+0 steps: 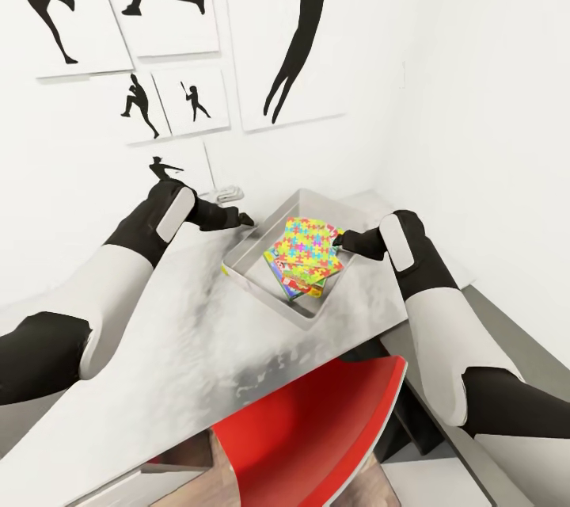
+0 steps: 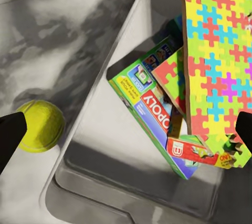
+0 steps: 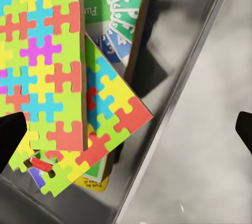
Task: Put all the toys in the child's room - the three board games (two on the bed and one on the table), the two jigsaw puzzles on the table, and the tennis ball on the table - inside the toy box on the table in the child's room.
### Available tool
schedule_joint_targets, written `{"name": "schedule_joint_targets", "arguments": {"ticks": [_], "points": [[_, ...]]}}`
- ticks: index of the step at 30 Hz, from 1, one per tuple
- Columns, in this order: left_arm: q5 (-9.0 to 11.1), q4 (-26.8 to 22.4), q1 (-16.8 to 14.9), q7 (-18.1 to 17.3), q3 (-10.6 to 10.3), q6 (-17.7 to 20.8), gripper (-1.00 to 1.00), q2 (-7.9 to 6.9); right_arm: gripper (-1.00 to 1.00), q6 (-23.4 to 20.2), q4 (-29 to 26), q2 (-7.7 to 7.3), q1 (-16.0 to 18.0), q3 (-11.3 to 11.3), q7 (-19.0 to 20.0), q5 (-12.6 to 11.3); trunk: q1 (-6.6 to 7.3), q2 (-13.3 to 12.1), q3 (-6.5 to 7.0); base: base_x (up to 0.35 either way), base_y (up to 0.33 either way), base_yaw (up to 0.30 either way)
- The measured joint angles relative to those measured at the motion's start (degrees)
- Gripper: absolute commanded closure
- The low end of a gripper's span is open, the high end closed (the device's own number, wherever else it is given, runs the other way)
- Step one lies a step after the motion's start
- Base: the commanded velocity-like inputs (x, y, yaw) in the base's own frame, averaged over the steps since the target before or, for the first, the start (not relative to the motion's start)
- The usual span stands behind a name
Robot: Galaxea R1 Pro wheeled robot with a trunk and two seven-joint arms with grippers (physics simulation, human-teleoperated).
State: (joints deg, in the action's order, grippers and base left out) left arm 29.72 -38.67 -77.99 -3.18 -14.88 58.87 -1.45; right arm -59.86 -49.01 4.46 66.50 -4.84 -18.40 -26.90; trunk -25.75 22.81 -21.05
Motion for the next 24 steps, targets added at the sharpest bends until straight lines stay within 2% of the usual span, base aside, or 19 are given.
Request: {"name": "schedule_joint_targets", "arguments": {"ticks": [12,24], "points": [[0.0,0.03,0.0,0.0,-0.1,0.0,-1.0,0.11,-1.0,0.0,0.0,-0.04,-0.11,-0.08,0.0,-0.01,0.0,0.0,-0.33,0.0,0.0,0.0],[0.0,0.05,0.01,0.0,-2.91,-0.37,-1.0,0.36,-1.0,0.0,0.0,-0.19,-0.11,-0.09,0.02,-0.07,0.0,0.0,-1.29,0.0,0.0,0.0]]}}
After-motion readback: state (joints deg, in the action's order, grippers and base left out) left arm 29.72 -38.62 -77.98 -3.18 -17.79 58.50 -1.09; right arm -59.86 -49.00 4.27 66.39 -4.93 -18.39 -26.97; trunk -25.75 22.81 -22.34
